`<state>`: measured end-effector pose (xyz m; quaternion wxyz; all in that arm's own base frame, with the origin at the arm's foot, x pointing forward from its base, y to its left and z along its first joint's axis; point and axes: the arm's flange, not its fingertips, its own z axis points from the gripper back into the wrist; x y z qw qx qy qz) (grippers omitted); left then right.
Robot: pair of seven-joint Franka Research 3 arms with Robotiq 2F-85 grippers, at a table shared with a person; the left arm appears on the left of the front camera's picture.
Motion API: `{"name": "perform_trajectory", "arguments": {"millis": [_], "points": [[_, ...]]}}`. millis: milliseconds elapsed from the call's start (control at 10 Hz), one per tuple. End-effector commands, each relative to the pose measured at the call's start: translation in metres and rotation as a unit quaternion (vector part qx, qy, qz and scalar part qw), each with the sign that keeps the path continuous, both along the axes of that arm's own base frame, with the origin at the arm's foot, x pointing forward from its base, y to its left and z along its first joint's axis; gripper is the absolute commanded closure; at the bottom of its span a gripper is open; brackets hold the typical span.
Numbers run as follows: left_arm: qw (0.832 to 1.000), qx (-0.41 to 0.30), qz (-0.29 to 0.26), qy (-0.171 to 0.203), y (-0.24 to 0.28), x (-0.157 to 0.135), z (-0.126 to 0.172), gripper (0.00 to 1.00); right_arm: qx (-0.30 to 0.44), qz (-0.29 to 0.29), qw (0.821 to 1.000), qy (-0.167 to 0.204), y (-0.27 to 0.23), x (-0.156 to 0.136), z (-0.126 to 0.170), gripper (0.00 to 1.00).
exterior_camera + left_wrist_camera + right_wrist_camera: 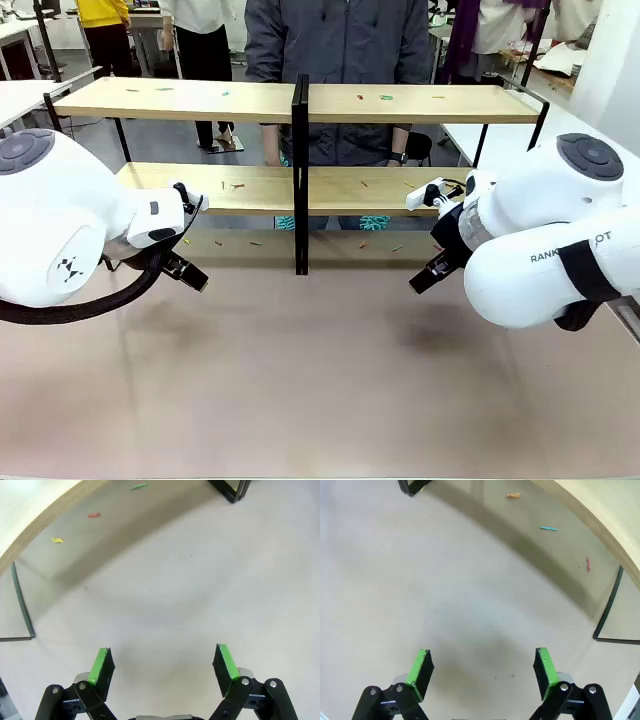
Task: Clean the shelves.
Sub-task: Pick up the Duster when the human hands it over.
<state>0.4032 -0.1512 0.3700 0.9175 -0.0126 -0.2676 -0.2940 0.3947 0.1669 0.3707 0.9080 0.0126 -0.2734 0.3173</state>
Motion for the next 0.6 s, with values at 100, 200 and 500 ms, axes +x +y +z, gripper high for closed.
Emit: {"name": "perform_trajectory", "arguments": {"millis": [100, 200, 500], "points": [[1.0, 0.0, 0.0, 0.0, 0.0, 0.0, 0.0002, 0.0, 0.0, 0.0, 1.0, 0.0, 0.0, 0.0, 0.0001, 0.0], [1.0, 0.0, 0.0, 0.0, 0.0, 0.0, 0.0002, 0.0, 0.0, 0.0, 1.0, 0.0, 0.0, 0.0, 0.0001, 0.0], [1.0, 0.0, 0.0, 0.0, 0.0, 0.0, 0.0002, 0.0, 0.0, 0.0, 1.0, 0.0, 0.0, 0.0, 0.0001, 0.0]]}}
